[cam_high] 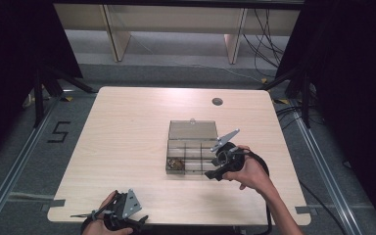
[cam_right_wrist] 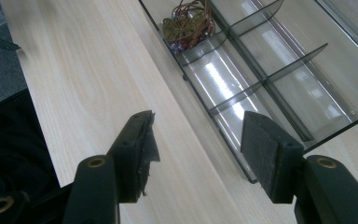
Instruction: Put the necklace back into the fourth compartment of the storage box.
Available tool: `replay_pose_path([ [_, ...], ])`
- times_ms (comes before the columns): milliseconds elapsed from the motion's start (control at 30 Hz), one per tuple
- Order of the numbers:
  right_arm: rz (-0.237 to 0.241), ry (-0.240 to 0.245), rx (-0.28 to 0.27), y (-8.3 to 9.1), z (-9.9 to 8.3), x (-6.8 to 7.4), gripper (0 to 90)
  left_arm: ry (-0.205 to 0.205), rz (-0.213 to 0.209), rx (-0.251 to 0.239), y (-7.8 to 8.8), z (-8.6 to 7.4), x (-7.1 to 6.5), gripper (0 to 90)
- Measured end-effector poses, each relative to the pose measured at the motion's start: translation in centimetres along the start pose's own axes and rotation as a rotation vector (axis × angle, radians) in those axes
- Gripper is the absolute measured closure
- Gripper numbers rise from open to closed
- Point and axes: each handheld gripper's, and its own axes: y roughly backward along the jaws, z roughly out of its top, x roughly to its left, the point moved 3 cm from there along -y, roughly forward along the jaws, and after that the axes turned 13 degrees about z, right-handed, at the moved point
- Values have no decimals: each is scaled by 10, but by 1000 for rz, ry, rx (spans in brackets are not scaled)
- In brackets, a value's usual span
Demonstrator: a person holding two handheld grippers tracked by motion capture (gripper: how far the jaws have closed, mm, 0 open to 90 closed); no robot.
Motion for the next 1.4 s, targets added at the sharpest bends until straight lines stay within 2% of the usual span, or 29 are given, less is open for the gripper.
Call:
replay_pose_path([
  [100,1,2,0,0,-2,1,443,-4,0,6,0,0,0,157],
  [133,6,-16,1,0,-3,2,443,-14,5,-3,0,0,1,157],
  [233,12,-6,-8,0,-6,1,440,-3,0,4,0,0,0,157],
  [267,11,-15,-7,0,-7,3,440,-8,12,8,0,0,0,157],
  [300,1,-2,-10,0,-7,2,437,-9,13,8,0,0,0,157],
  [367,-7,-15,-10,1,-9,3,435,-4,0,5,0,0,0,157],
  [400,-3,-20,-9,1,-10,3,434,-6,14,8,0,0,0,156],
  [500,-7,0,-14,1,-11,3,430,-9,15,9,-1,0,0,155],
  [600,-1,-27,-5,0,-14,6,420,-4,-2,6,0,-1,0,155],
  [700,-5,-4,-11,-1,-15,5,413,-9,12,10,-1,0,0,156],
  [833,-10,19,-6,-2,-17,10,398,-1,-4,1,-1,0,-1,156],
  [900,-4,0,2,-2,-19,15,385,-7,17,4,-1,0,0,156],
  [933,-9,11,-1,-3,-19,15,378,-9,21,7,-1,-1,0,156],
  [967,-9,-11,2,-3,-20,17,376,-9,-2,12,-1,-1,0,156],
  [1067,-46,22,-10,-4,-22,15,376,-7,0,5,-1,0,0,156],
  [1200,-37,9,-5,-7,-28,17,376,-7,-1,5,-1,0,0,156],
  [1233,-41,32,-12,-7,-28,16,375,-14,-5,6,-1,0,0,156],
  [1300,-41,11,-14,-8,-31,18,375,-15,-5,6,-1,-1,-1,156],
  [1400,-37,29,-20,-9,-34,19,375,-19,14,11,-1,0,0,156],
])
